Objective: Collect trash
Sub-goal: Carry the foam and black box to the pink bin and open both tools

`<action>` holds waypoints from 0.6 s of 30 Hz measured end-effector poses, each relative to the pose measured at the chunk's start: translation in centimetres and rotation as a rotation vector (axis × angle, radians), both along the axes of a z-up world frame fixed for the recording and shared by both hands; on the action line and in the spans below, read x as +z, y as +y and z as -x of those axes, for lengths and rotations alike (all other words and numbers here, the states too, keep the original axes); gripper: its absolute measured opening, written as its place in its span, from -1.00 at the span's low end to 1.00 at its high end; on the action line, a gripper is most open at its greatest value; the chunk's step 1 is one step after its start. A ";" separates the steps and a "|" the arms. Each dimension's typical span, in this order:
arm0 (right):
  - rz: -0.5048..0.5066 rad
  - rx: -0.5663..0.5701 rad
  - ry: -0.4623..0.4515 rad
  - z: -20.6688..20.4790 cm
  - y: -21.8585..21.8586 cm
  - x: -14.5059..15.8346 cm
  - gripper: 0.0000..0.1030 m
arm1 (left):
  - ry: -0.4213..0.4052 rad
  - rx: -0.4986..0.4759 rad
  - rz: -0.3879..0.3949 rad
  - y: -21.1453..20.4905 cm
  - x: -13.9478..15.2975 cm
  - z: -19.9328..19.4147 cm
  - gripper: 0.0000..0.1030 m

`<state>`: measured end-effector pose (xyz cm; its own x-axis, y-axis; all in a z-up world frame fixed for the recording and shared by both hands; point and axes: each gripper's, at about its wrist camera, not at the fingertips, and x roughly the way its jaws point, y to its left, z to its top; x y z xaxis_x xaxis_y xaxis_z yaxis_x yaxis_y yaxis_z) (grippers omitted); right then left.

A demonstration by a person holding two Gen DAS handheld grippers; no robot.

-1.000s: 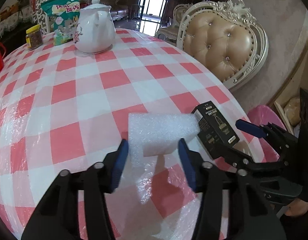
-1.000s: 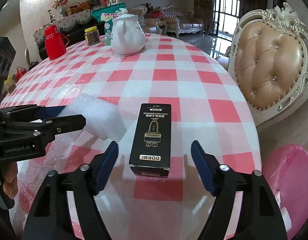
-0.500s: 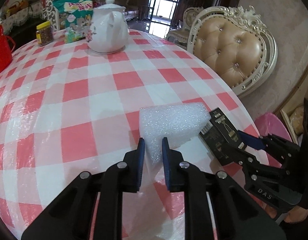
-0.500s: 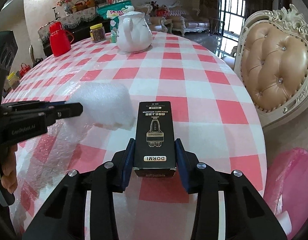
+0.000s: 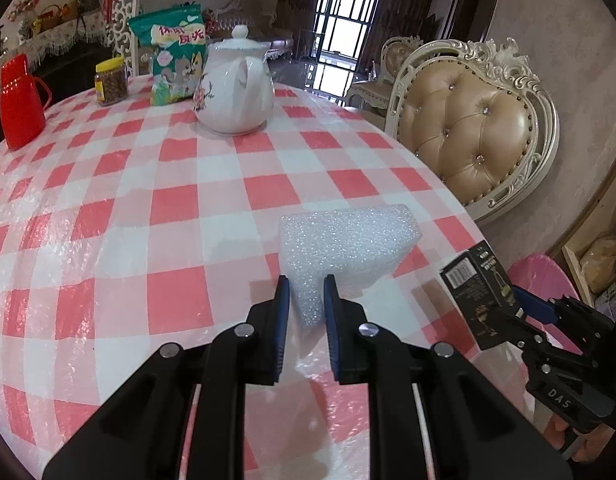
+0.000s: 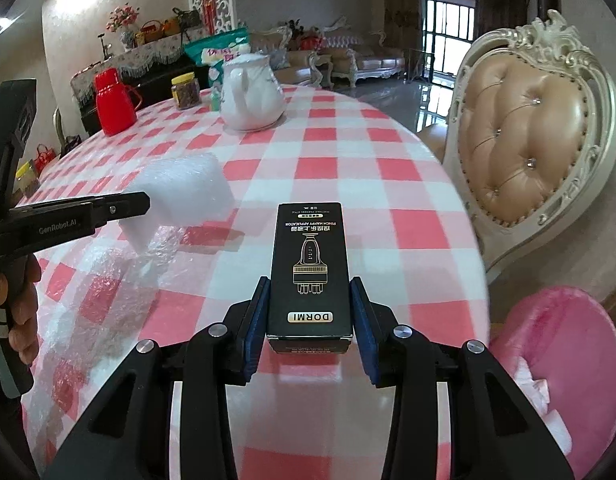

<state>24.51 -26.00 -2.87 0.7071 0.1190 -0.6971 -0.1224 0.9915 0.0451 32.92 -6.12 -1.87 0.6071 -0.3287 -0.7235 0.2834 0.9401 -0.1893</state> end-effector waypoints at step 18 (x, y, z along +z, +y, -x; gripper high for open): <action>-0.005 -0.121 -0.032 4.9 -7.6 1.5 -0.25 | -0.091 -0.136 -0.049 -7.7 3.1 3.6 -0.67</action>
<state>19.58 -33.64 -1.41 0.7385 0.0350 -0.6733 -0.0037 0.9988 0.0480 29.30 -13.84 1.19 0.6235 -0.3778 -0.6844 0.4222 0.8996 -0.1119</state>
